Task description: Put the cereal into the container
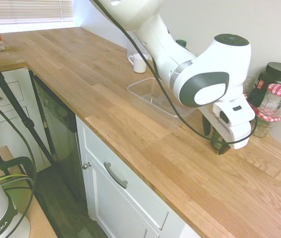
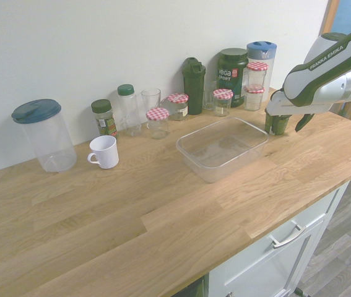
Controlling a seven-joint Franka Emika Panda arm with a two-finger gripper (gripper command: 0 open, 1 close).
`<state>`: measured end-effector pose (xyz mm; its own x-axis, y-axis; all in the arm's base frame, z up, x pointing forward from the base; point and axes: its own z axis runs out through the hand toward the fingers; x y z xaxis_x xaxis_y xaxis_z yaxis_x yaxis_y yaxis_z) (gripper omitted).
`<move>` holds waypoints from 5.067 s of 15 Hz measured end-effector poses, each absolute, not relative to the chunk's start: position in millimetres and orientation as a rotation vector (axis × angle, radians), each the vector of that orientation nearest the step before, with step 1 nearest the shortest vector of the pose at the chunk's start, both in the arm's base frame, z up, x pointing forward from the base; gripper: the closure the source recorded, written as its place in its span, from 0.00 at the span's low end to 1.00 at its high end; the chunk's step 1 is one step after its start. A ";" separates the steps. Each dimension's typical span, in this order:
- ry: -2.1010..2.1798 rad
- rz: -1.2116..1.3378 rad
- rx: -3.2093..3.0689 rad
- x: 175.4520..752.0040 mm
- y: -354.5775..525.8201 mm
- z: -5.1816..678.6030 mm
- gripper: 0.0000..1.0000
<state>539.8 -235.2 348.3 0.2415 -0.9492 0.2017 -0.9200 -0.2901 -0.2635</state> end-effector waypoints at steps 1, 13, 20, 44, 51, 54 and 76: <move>1.815 -0.502 -2.394 543.5 -236.6 345.5 0.00; 1.801 -0.577 -2.358 580.8 -240.0 345.9 1.00; 1.794 -0.598 -2.351 586.1 -237.0 348.2 1.00; 1.433 -0.702 -2.549 530.1 48.9 401.5 1.00; 1.448 -0.697 -2.555 561.3 56.9 362.7 1.00; 1.454 -0.690 -2.554 571.8 57.6 356.2 1.00; 1.441 -0.651 -2.623 557.3 48.7 350.0 0.00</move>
<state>557.3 48.7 350.0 0.4678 -0.8214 0.3262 -0.7879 -0.5548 -0.2670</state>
